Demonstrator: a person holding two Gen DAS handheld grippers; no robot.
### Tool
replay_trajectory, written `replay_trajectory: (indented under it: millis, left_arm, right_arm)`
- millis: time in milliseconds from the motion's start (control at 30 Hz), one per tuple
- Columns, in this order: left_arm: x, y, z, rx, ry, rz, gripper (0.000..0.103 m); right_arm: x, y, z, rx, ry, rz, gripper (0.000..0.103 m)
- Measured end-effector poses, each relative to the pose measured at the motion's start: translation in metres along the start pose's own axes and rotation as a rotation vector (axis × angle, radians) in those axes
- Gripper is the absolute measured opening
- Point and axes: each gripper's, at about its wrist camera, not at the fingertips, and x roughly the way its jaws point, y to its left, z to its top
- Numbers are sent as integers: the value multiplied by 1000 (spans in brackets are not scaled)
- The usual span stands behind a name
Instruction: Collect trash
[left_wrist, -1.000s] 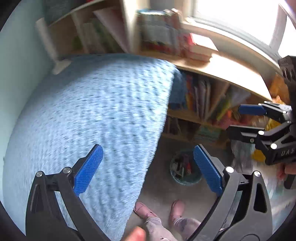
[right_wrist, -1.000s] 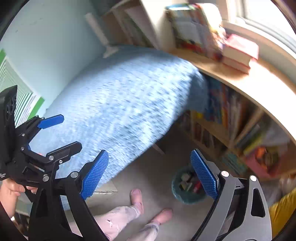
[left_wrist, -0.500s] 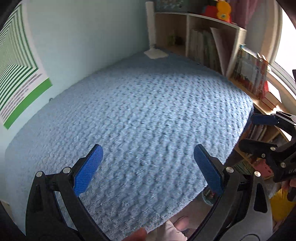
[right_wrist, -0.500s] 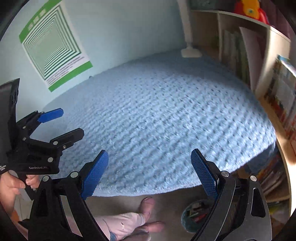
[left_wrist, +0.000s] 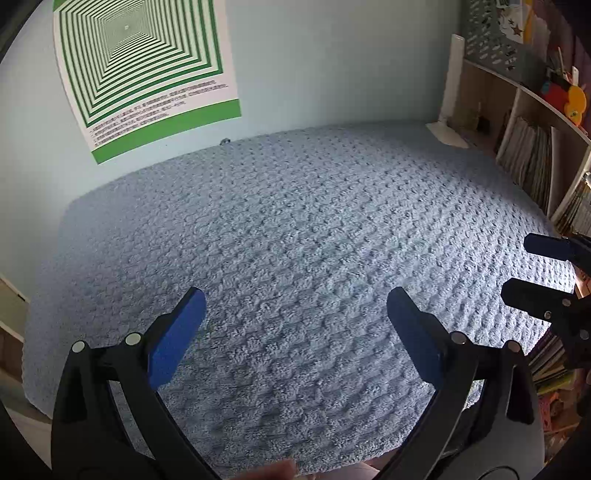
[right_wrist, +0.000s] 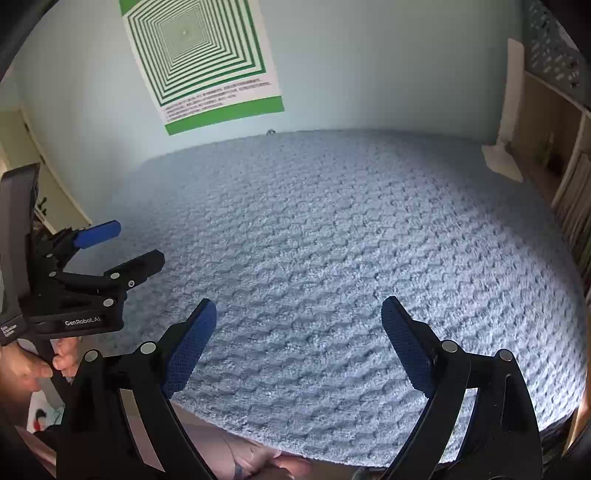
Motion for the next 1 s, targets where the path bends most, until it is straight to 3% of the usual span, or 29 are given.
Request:
replay_trajectory:
  millis: [567, 1000]
  left_arm:
    - [12, 65, -2, -171, 16, 67, 96]
    - [27, 81, 3, -173, 29, 84, 96]
  right_arm:
    - [37, 28, 40, -87, 13, 60, 90]
    - [56, 29, 45, -67, 32, 59, 90]
